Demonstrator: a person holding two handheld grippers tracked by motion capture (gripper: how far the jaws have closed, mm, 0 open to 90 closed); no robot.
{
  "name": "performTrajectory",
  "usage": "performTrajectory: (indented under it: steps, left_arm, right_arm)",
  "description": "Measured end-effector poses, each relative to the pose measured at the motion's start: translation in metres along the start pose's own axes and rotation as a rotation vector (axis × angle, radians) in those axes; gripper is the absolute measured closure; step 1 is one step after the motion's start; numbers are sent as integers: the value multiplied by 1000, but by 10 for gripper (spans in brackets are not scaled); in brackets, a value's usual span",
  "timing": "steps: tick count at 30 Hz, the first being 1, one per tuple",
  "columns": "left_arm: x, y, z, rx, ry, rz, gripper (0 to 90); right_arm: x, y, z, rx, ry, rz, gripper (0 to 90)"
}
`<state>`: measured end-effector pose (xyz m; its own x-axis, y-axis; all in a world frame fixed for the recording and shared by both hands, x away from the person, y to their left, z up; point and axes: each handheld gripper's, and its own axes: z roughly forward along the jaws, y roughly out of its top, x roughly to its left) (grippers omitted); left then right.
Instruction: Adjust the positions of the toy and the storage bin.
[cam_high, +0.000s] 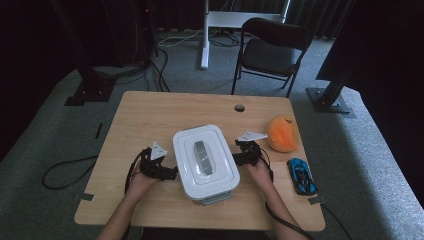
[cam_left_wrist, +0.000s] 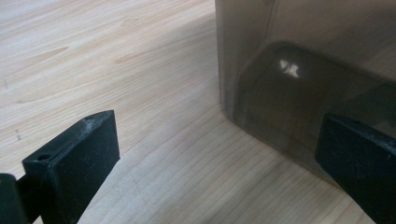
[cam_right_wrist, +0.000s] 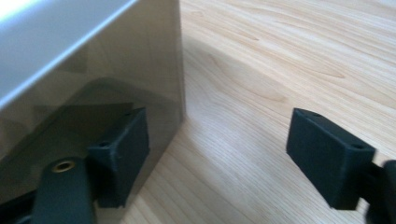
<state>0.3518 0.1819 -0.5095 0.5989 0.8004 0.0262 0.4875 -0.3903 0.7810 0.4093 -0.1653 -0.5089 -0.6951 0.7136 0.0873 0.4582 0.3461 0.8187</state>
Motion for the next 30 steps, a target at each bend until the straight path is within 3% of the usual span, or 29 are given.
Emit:
performTrajectory:
  steps: [2,4,6,8,13,14,16,19,21,23,27,30]
  left_arm:
    - [3,-2,0,-1,-12,-22,2]
    - [8,-5,1,2,-2,-41,3]
    - [10,-9,1,11,39,-3,3]
    - [11,-12,0,15,58,21,2]
    - [14,-18,-4,9,31,20,3]
    - [16,-21,-7,17,-18,-12,3]
    - [19,-23,-10,28,-41,-31,3]
    - [21,-29,-13,37,-51,-25,2]
    - [23,-32,-15,86,-63,-24,3]
    - [25,-36,-17,119,-55,-17,2]
    - [33,-46,-27,123,-83,-20,2]
    - [38,-54,-36,97,-83,-17,3]
  right_arm:
    - [0,-3,-2,-1,-4,15,155]
    - [2,-8,-4,9,-48,0,155]
    - [3,-15,-7,11,-80,-5,148]
    - [0,-19,-11,2,-77,14,148]
    - [-2,-30,-21,-17,-81,38,144]
    - [-2,-32,-23,-21,-81,43,144]
    - [0,-42,-31,-11,-102,33,141]
    - [1,-52,-37,8,-116,25,140]
    - [0,-58,-42,10,-97,41,139]
    - [-1,-63,-47,13,-113,48,139]
    - [-4,-75,-59,11,-132,96,139]
    - [-3,-83,-67,17,-133,99,138]
